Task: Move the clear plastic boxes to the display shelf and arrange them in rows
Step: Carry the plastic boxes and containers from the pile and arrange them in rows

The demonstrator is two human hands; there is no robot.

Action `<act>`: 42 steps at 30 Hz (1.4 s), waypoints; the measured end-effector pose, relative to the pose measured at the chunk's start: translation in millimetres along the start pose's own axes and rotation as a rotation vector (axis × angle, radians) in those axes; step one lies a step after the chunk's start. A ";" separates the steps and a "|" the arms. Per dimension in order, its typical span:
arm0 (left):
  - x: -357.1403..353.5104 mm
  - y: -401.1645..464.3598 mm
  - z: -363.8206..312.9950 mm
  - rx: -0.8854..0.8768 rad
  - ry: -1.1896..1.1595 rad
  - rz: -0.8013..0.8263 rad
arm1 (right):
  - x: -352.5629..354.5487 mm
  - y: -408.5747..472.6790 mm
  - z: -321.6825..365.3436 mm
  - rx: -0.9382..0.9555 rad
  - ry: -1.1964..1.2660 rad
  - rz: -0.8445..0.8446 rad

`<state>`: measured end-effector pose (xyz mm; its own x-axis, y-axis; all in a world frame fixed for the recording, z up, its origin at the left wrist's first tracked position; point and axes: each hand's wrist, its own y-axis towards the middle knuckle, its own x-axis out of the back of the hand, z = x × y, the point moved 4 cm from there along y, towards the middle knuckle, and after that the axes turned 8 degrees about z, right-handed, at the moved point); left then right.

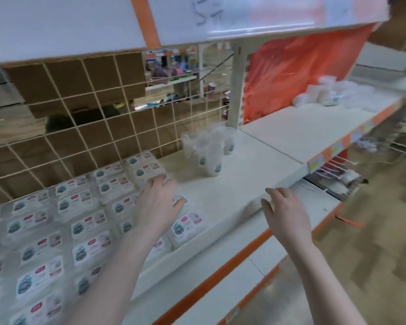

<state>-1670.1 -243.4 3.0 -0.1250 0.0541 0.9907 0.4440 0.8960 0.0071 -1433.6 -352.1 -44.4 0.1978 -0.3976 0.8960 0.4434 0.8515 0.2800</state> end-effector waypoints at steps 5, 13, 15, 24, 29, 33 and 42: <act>6.2 15.5 -52.5 -0.113 -0.023 -0.034 | 27.6 -0.2 -32.2 -0.029 -0.041 -0.125; -12.3 71.3 -193.7 -0.266 -0.049 0.005 | 66.1 21.4 -156.7 -0.141 -0.092 -0.190; -21.7 88.9 -241.9 -0.289 -0.079 0.014 | 79.8 33.3 -201.0 -0.154 -0.098 -0.202; -50.1 168.9 -446.5 -0.304 -0.198 0.029 | 151.8 113.7 -377.6 -0.087 -0.157 -0.189; -58.3 213.0 -505.6 -0.277 -0.185 0.034 | 164.9 160.6 -439.6 -0.070 -0.151 -0.219; -64.3 258.6 -542.0 -0.279 -0.191 0.013 | 161.6 205.1 -478.2 -0.057 -0.143 -0.205; -93.2 411.9 -623.6 -0.279 -0.263 -0.033 | 140.4 347.3 -576.6 -0.104 -0.142 -0.114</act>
<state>-922.3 -154.2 -1.5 -0.3508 0.1713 0.9207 0.6558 0.7468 0.1109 -747.7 -309.3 -20.1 0.0188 -0.4310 0.9022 0.5456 0.7605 0.3520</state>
